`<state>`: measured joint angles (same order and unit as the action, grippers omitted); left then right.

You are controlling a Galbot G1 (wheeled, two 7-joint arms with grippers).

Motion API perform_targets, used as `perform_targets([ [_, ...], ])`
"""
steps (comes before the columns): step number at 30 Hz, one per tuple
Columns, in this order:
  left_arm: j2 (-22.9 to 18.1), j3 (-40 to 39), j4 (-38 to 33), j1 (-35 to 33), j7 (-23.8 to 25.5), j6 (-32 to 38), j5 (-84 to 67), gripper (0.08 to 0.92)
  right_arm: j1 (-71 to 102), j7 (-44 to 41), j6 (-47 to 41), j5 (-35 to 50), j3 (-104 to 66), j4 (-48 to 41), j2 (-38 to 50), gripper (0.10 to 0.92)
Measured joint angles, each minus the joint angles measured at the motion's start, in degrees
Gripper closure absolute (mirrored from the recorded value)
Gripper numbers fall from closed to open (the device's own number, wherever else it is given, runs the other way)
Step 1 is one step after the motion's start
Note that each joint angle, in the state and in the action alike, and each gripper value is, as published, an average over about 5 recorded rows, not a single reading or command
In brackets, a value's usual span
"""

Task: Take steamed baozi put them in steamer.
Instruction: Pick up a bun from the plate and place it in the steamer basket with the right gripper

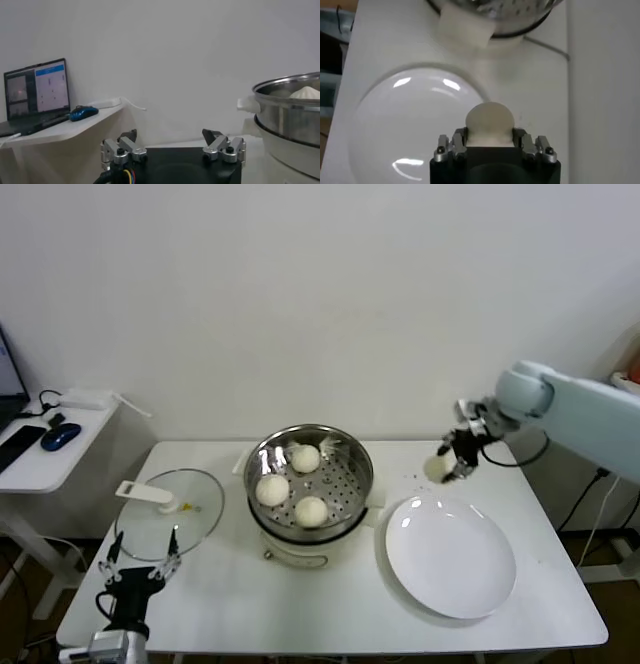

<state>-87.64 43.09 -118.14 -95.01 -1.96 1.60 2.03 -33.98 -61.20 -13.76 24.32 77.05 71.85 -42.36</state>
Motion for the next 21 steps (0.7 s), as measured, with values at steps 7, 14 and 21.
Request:
perform_targets([
  [7,-0.1,-0.2,-0.3,-0.1,0.1,0.5,0.1,0.177,-9.2,1.7,-1.3,11.4,5.6,-1.8,-8.7,0.429],
  [14,-0.1,-0.1,-0.3,-0.3,0.1,0.9,0.0,0.177,-11.9,3.9,-2.8,17.3,7.9,-2.5,-16.7,0.431],
  [21,-0.1,0.2,-0.2,-0.6,0.1,1.1,-0.5,0.177,-11.1,5.9,-4.1,19.8,9.1,-3.4,-22.5,0.426],
])
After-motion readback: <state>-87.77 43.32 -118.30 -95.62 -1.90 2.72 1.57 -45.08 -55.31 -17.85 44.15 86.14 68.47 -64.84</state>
